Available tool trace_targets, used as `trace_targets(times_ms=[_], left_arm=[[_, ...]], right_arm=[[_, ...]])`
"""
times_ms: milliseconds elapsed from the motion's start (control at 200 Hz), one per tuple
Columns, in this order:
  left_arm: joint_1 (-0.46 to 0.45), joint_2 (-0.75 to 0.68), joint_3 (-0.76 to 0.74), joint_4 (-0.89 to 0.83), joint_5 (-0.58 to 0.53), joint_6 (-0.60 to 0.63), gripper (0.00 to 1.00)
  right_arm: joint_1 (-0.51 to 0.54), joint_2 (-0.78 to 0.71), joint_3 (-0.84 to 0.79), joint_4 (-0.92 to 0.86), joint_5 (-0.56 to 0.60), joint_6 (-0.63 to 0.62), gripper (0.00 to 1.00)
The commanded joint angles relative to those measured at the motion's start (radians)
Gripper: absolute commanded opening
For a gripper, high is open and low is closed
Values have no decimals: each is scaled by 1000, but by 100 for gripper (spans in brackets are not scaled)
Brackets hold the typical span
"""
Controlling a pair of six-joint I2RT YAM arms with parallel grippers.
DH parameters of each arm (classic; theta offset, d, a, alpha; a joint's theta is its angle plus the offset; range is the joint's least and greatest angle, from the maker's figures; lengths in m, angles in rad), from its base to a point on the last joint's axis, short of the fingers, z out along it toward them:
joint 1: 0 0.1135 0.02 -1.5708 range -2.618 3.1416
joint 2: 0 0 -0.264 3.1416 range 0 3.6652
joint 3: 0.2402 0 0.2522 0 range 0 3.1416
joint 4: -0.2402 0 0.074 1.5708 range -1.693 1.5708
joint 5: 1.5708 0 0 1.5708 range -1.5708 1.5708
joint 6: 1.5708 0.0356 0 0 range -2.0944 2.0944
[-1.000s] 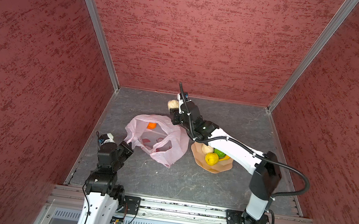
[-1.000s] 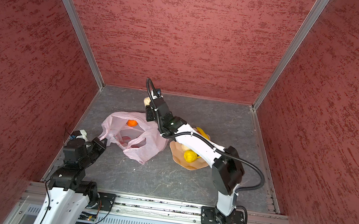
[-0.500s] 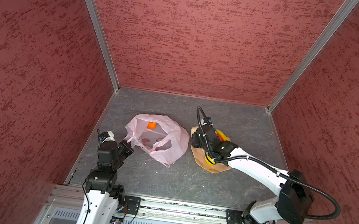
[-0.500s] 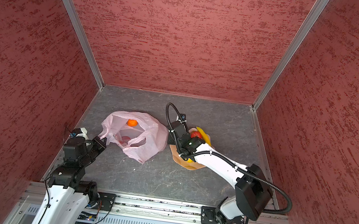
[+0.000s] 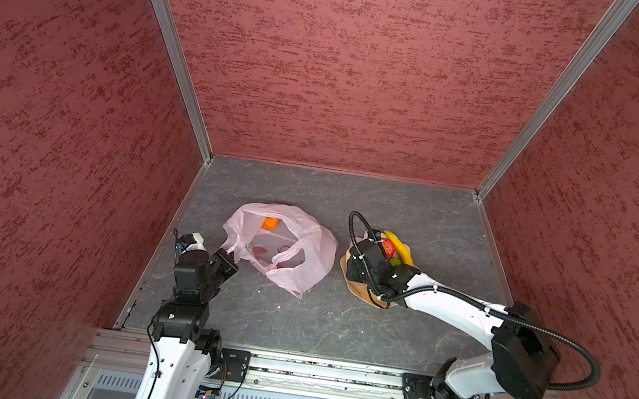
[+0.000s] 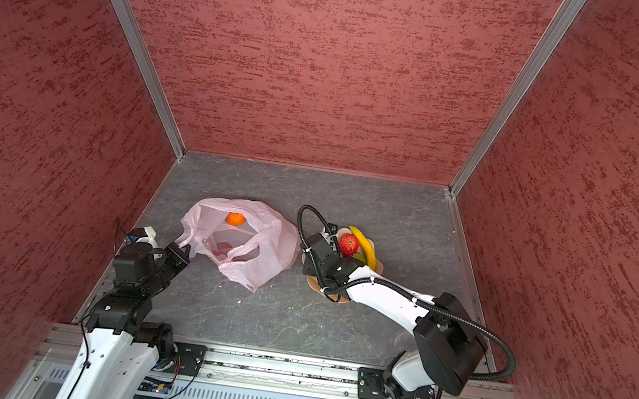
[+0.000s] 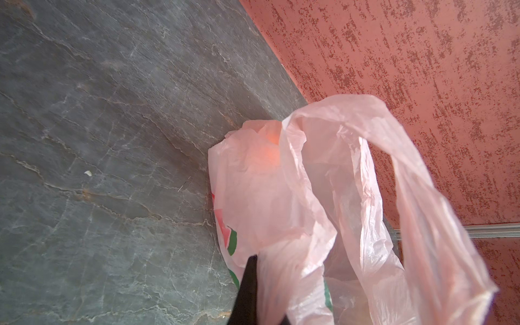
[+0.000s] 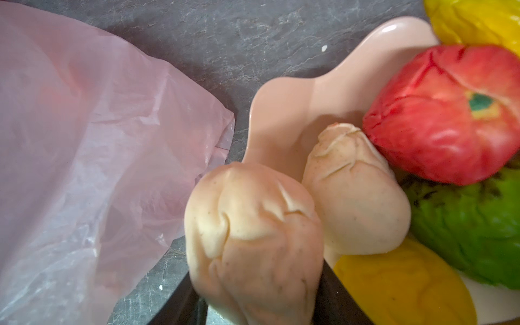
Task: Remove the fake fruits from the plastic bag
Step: 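Carry the cream fruit over the pink bowl with the right gripper, then lower the cream fruit into the bowl and open the right gripper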
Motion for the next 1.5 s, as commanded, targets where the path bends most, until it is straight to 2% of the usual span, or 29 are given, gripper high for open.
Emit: trace_targets(times_ms=[0, 461, 1027, 1322, 1493], left_arm=[[2, -1, 20, 26, 3, 24, 0], [1, -1, 10, 35, 10, 17, 0], [0, -4, 7, 36, 14, 15, 0], [-3, -4, 7, 36, 15, 16, 0], [-5, 3, 9, 45, 19, 15, 0]], right_arm=[[6, 8, -12, 28, -3, 37, 31], [7, 13, -54, 29, -6, 73, 37], [12, 30, -49, 22, -12, 80, 53], [19, 9, -45, 2, 9, 84, 67], [24, -1, -28, -26, 30, 78, 69]])
